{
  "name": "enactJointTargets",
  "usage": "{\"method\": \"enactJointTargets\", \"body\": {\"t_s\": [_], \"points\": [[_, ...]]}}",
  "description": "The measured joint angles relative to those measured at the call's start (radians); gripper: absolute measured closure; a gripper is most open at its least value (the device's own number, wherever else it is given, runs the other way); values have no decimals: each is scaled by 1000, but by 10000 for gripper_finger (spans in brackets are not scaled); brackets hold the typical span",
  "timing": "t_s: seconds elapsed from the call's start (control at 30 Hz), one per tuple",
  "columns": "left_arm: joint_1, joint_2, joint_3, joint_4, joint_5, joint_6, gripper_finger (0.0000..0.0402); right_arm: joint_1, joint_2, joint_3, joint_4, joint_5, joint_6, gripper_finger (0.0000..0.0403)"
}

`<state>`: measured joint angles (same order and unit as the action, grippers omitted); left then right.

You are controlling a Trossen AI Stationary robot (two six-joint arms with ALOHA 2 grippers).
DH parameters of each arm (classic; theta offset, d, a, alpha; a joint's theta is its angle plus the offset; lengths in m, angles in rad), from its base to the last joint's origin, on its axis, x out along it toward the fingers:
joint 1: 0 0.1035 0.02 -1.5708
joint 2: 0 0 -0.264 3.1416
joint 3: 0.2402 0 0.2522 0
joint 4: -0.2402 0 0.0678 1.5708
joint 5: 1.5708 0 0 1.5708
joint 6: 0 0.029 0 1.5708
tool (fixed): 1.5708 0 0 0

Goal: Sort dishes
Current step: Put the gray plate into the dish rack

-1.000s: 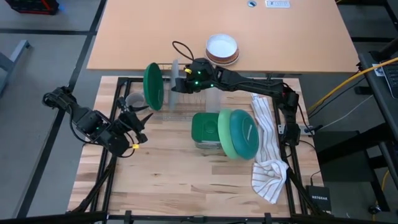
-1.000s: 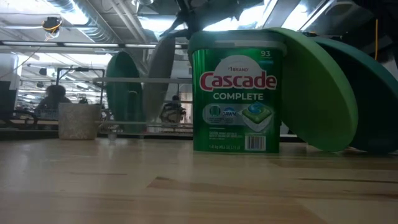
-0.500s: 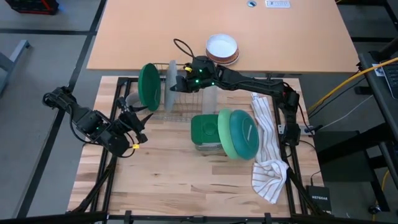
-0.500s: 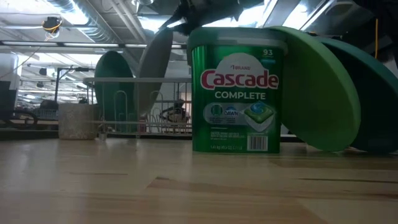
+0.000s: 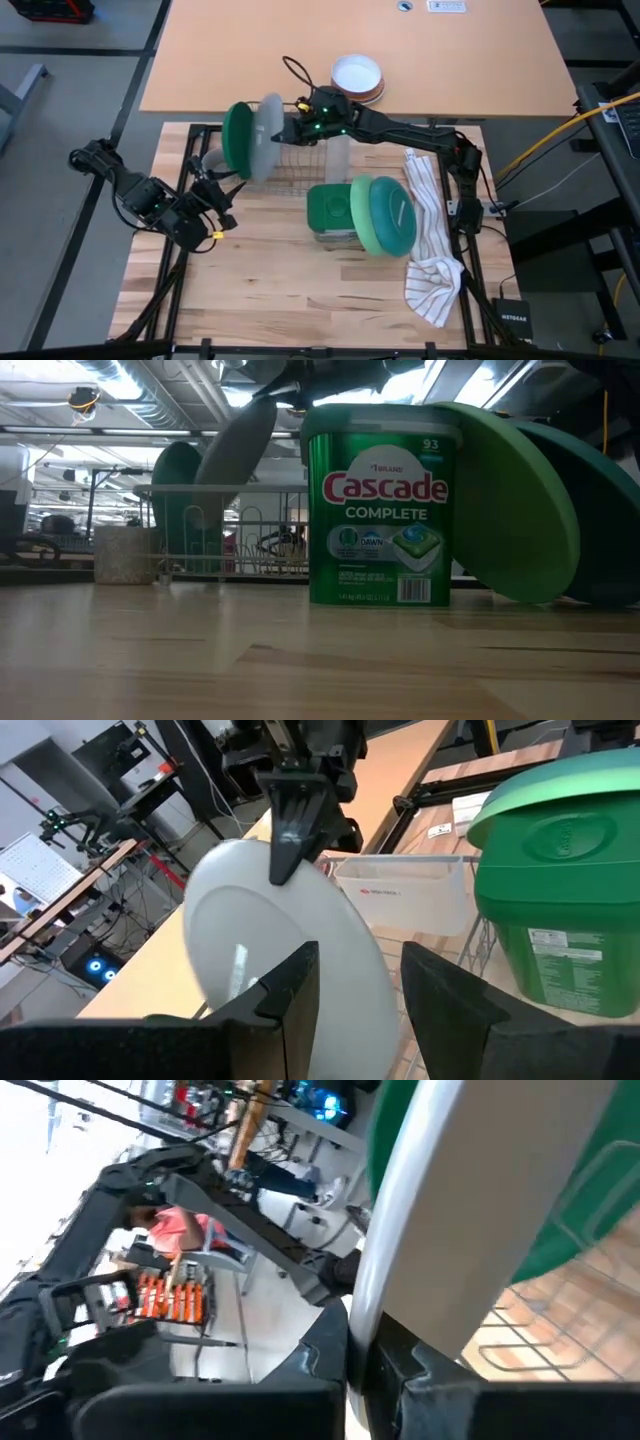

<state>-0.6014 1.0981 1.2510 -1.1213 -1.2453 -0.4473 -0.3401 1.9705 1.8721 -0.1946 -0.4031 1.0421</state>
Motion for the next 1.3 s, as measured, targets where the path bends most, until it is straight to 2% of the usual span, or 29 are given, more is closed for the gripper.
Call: {"method": "enactJointTargets", "body": {"t_s": [0.5, 0.87, 1.3], "points": [[0, 0, 0, -5, 0, -2, 269, -1, 2, 0, -124, 87, 1, 391], [0, 0, 0, -5, 0, -1, 269, 0, 2, 0, -181, 194, 1, 384], [0, 0, 0, -5, 0, 1, 269, 0, 2, 0, -184, 203, 1, 371]]}}
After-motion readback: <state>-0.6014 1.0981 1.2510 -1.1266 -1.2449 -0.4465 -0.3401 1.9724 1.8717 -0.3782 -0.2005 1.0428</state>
